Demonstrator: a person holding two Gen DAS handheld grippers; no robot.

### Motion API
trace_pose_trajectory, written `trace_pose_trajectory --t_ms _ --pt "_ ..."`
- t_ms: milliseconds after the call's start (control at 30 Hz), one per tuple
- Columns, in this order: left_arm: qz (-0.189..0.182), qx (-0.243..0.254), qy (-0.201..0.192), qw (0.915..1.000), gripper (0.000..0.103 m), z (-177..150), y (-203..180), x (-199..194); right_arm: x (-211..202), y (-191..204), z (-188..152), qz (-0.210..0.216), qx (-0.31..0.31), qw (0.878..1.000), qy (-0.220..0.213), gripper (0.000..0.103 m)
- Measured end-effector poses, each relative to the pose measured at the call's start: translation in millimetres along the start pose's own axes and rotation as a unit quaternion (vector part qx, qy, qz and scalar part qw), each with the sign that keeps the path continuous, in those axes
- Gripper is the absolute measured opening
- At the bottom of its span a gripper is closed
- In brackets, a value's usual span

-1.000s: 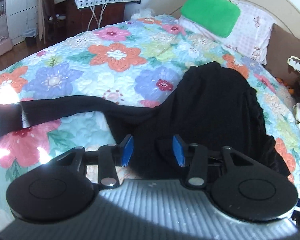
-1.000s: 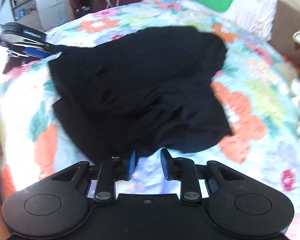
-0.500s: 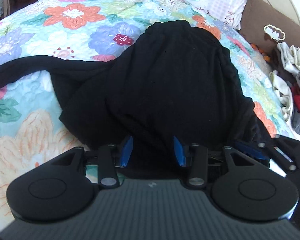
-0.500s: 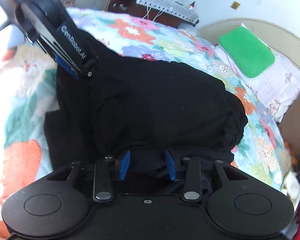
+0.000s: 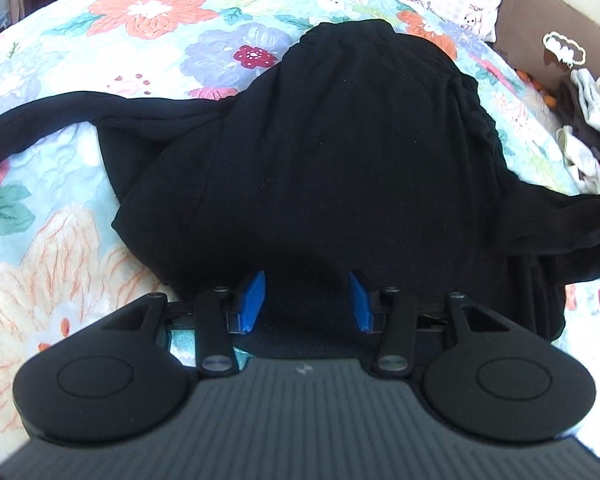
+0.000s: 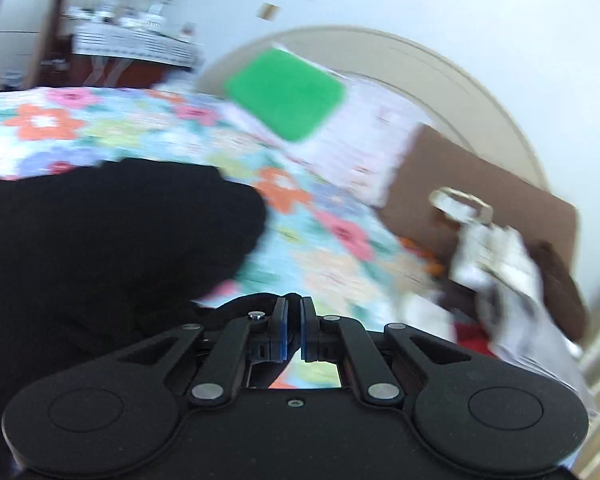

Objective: Fold clothes

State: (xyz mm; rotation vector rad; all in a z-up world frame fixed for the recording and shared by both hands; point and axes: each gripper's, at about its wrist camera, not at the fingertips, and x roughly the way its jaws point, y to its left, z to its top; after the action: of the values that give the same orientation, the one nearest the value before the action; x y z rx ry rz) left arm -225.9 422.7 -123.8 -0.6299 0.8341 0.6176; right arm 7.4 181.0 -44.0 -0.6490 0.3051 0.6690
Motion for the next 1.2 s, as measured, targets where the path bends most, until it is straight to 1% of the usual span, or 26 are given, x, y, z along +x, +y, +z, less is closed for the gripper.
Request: trace_pose_trajectory --t_ms 100,167,233,300,367,467,500,533,567,600,633,667,700,733,767,900,933,967,1000,1033,1067,1100,1133,1167,1200 --pt "0.007 0.008 0.0 0.9999 0.045 -1 -3 1 9 -42 -21 -0.054 0.04 0.997 0.039 0.005" --pt "0.011 0.013 -0.001 0.9998 0.045 -2 -5 1 9 -62 -40 -0.078 0.063 0.993 0.059 0.005" --pt "0.014 0.015 0.0 0.9998 0.045 -3 -5 2 11 -79 -60 -0.097 0.074 0.99 0.076 0.004" --pt "0.016 0.017 0.0 0.9997 0.046 -3 -7 3 17 -95 -76 -0.12 0.074 0.986 0.09 0.0" --pt "0.017 0.018 -0.001 0.9997 0.046 -3 -8 4 32 -112 -91 -0.129 0.084 0.981 0.12 0.0" --pt "0.019 0.019 -0.005 0.9996 0.047 -3 -11 3 47 -141 -115 -0.131 0.145 0.966 0.172 0.0" --pt "0.017 0.022 -0.009 0.9996 0.047 -4 -13 1 47 -147 -120 -0.117 0.169 0.963 0.176 0.0" --pt "0.014 0.03 -0.017 0.9993 0.047 -3 -17 -2 41 -148 -123 -0.089 0.197 0.962 0.167 0.002" --pt "0.005 0.039 -0.028 0.9988 0.047 -2 -22 -7 35 -147 -125 -0.058 0.221 0.961 0.157 0.007" --pt "-0.004 0.05 -0.039 0.998 0.047 -1 -28 -12 31 -143 -125 -0.025 0.236 0.96 0.15 0.008" --pt "-0.013 0.063 -0.049 0.9967 0.048 0 -36 -17 29 -136 -124 0.006 0.244 0.959 0.146 0.013" --pt "-0.026 0.081 -0.058 0.9946 0.05 1 -47 -20 28 -127 -123 0.03 0.245 0.959 0.141 0.021" --pt "-0.041 0.098 -0.066 0.9922 0.053 1 -57 -23 27 -118 -121 0.047 0.24 0.96 0.135 0.025" --pt "-0.062 0.108 -0.065 0.9901 0.054 0 -68 -22 27 -108 -119 0.065 0.235 0.961 0.13 0.033" --pt "-0.083 0.118 -0.064 0.9874 0.054 0 -78 -21 26 -97 -117 0.077 0.225 0.963 0.124 0.038" --pt "-0.154 0.153 -0.042 0.9753 0.054 -8 -122 -8 24 -57 -103 0.123 0.161 0.974 0.097 0.043" --pt "-0.162 0.163 -0.037 0.9726 0.054 -11 -132 -4 24 -49 -100 0.134 0.145 0.976 0.091 0.047" --pt "-0.165 0.174 -0.028 0.9703 0.054 -14 -142 1 27 -41 -97 0.142 0.13 0.978 0.086 0.054" --pt "-0.167 0.186 -0.02 0.968 0.054 -18 -151 5 31 -34 -94 0.147 0.116 0.979 0.085 0.056" --pt "-0.16 0.198 -0.01 0.967 0.054 -26 -157 6 37 -29 -93 0.151 0.106 0.978 0.093 0.056" --pt "-0.152 0.21 0.0 0.9657 0.054 -33 -163 8 44 -26 -92 0.155 0.1 0.977 0.106 0.055" --pt "-0.145 0.221 0.008 0.9644 0.054 -41 -168 9 52 -23 -92 0.159 0.094 0.976 0.12 0.05" --pt "-0.139 0.222 0.012 0.9649 0.054 -45 -166 10 57 -23 -93 0.15 0.096 0.976 0.128 0.029" --pt "-0.133 0.224 0.016 0.9654 0.054 -49 -163 11 56 -30 -94 0.137 0.113 0.976 0.125 0.009" --pt "-0.128 0.224 0.018 0.9659 0.054 -52 -160 12 52 -40 -96 0.128 0.134 0.976 0.118 0.008"
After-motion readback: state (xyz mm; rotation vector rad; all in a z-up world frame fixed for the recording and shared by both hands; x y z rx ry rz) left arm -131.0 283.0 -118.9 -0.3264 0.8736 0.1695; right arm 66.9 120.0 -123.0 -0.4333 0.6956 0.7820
